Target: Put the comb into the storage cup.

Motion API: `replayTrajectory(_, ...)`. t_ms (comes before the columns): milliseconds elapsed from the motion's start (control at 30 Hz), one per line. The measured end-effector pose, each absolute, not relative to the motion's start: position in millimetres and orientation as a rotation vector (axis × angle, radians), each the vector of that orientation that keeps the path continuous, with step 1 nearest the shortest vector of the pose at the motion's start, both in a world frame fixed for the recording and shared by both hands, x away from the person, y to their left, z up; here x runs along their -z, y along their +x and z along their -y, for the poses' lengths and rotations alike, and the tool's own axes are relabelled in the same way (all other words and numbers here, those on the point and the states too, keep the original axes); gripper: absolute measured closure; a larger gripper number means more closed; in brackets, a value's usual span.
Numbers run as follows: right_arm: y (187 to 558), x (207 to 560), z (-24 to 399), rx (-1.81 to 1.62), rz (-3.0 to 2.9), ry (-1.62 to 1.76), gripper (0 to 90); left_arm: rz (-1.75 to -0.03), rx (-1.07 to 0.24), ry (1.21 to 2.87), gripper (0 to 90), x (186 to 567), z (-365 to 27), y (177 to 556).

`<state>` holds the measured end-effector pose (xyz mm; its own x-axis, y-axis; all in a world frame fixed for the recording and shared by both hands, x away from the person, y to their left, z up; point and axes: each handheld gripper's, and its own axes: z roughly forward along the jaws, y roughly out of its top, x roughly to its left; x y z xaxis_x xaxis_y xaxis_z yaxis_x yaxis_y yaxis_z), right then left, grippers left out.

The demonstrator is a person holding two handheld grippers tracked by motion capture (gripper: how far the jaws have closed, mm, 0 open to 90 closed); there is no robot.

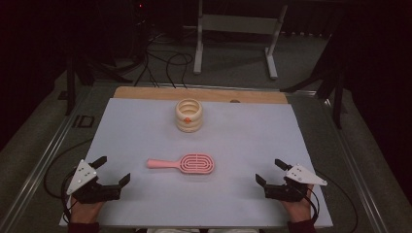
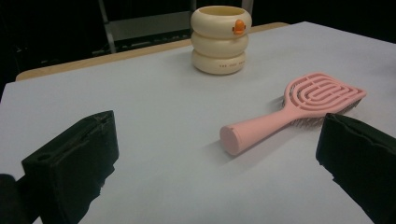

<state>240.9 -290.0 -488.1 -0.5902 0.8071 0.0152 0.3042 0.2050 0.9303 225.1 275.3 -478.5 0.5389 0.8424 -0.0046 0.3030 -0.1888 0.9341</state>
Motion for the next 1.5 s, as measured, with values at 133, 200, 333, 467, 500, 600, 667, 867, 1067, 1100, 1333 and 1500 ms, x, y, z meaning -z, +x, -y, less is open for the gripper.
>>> replayTrajectory(133, 241, 488, 289, -1.374, -2.008, 1.027, 8.0, -0.954, -0.653, 1.750, 0.0, 478, -275, 225)
replayTrajectory(200, 241, 489, 289, -1.373, -2.007, 1.027, 8.0, -0.950, -0.653, 1.748, 0.0, 477, -275, 224)
replayTrajectory(333, 241, 489, 289, -1.376, -2.008, 1.026, 8.0, -0.951, -0.658, 1.742, 0.0, 477, -275, 224)
replayTrajectory(467, 241, 488, 289, -1.378, -2.003, 1.019, 7.9, -0.949, -0.673, 1.743, 0.0, 476, -274, 224)
replayTrajectory(500, 240, 488, 289, -1.378, -2.001, 1.019, 7.9, -0.949, -0.679, 1.744, 0.0, 475, -274, 223)
replayTrajectory(600, 240, 488, 288, -1.385, -1.998, 1.014, 8.0, -0.949, -0.697, 1.743, 0.0, 474, -273, 223)
replayTrajectory(667, 240, 488, 287, -1.385, -2.000, 1.012, 7.9, -0.947, -0.701, 1.749, 0.0, 473, -272, 222)
replayTrajectory(867, 240, 489, 287, -1.385, -2.005, 1.014, 7.9, -0.947, -0.716, 1.754, 0.0, 467, -270, 222)
replayTrajectory(1067, 241, 490, 285, -1.392, -2.010, 1.014, 7.9, -0.933, -0.717, 1.751, 0.0, 462, -267, 224)
replayTrajectory(1100, 241, 490, 285, -1.391, -2.010, 1.013, 7.9, -0.928, -0.717, 1.760, 0.0, 461, -266, 224)
replayTrajectory(1333, 242, 491, 284, -1.389, -2.014, 1.012, 8.0, -0.906, -0.698, 1.785, 0.0, 457, -261, 228)
replayTrajectory(1500, 242, 491, 284, -1.387, -2.016, 1.010, 8.0, -0.899, -0.699, 1.800, 0.0, 456, -259, 229)
